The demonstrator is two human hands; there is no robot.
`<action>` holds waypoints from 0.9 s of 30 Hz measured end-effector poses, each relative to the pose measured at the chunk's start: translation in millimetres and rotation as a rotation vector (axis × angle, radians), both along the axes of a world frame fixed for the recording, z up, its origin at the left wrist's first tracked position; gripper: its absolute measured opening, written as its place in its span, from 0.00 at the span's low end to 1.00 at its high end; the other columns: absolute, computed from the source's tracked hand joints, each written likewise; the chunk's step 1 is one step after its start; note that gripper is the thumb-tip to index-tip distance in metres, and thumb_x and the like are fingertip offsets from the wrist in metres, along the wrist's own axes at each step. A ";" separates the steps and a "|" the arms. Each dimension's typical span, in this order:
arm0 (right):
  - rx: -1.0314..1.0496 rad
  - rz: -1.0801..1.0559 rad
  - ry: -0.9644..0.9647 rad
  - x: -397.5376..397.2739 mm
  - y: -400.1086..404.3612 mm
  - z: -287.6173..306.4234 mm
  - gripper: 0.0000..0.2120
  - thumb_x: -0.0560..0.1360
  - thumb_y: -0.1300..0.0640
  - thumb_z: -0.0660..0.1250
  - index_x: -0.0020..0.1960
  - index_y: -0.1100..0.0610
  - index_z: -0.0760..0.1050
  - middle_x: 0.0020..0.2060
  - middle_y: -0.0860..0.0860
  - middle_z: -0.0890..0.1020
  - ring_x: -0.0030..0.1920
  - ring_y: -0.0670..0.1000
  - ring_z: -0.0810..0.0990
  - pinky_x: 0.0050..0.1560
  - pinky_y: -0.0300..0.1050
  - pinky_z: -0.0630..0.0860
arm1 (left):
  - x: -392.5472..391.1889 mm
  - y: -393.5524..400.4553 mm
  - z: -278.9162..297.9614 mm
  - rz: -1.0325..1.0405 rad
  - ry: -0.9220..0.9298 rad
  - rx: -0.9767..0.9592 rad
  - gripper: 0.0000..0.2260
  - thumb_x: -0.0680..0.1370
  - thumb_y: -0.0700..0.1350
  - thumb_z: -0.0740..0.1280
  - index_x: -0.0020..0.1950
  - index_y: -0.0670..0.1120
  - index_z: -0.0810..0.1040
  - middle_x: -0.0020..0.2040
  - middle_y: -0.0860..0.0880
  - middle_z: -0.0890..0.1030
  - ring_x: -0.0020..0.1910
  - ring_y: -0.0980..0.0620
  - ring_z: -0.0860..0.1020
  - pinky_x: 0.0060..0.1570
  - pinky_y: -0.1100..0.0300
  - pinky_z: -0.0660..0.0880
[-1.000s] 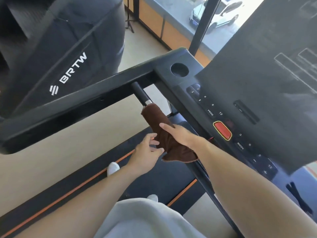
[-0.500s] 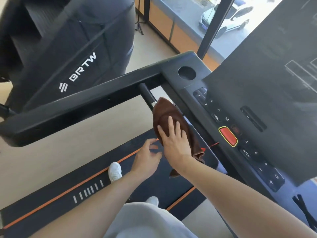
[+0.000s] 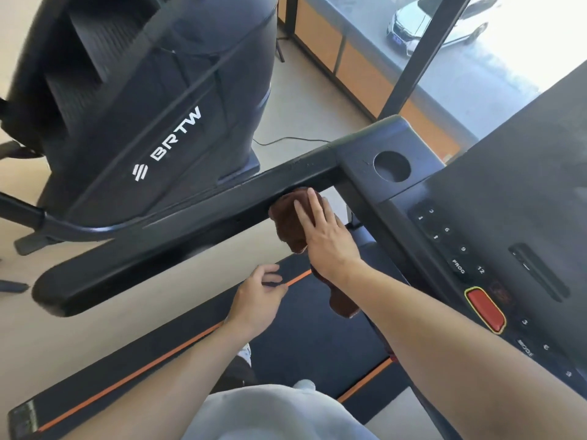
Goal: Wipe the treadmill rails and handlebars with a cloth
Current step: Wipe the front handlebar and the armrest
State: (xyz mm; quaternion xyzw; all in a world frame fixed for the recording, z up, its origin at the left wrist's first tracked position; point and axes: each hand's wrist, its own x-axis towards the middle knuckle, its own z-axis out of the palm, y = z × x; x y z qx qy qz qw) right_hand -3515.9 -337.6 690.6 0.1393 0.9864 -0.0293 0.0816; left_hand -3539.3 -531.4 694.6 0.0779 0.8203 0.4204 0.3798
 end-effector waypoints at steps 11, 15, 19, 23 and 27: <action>-0.812 -0.434 0.097 -12.6 36.6 10.5 0.34 0.81 0.45 0.69 0.82 0.36 0.56 0.75 0.46 0.72 0.70 0.51 0.75 0.71 0.47 0.71 | -48.3 10.1 16.7 -0.317 0.151 0.086 0.15 0.79 0.46 0.69 0.65 0.57 0.76 0.58 0.62 0.80 0.55 0.64 0.79 0.57 0.65 0.75; -1.077 -0.704 0.066 17.4 38.1 17.2 0.27 0.78 0.37 0.69 0.73 0.48 0.76 0.61 0.47 0.84 0.55 0.44 0.83 0.62 0.43 0.78 | -37.4 16.5 25.4 -0.395 0.196 0.116 0.15 0.79 0.46 0.69 0.65 0.58 0.75 0.57 0.63 0.80 0.53 0.68 0.78 0.53 0.73 0.72; -1.212 -0.985 -0.173 73.2 40.0 23.3 0.34 0.70 0.25 0.68 0.58 0.53 0.85 0.47 0.52 0.89 0.50 0.54 0.88 0.61 0.51 0.80 | -12.5 14.7 25.8 -0.401 0.175 0.113 0.12 0.79 0.46 0.69 0.62 0.56 0.77 0.56 0.62 0.81 0.51 0.71 0.78 0.55 0.67 0.75; -1.217 -1.030 -0.199 113.0 36.1 18.1 0.36 0.68 0.24 0.69 0.57 0.54 0.86 0.47 0.53 0.89 0.50 0.56 0.88 0.63 0.53 0.81 | 24.6 12.7 19.9 -0.375 0.139 0.116 0.12 0.79 0.44 0.70 0.61 0.55 0.78 0.56 0.60 0.81 0.54 0.64 0.79 0.62 0.58 0.76; -0.993 -0.792 -0.109 135.1 22.5 21.3 0.35 0.72 0.26 0.66 0.69 0.49 0.79 0.60 0.48 0.85 0.57 0.50 0.84 0.65 0.48 0.77 | 67.9 12.0 13.0 -0.348 0.108 0.121 0.13 0.79 0.46 0.70 0.63 0.55 0.77 0.57 0.60 0.81 0.55 0.60 0.80 0.62 0.53 0.77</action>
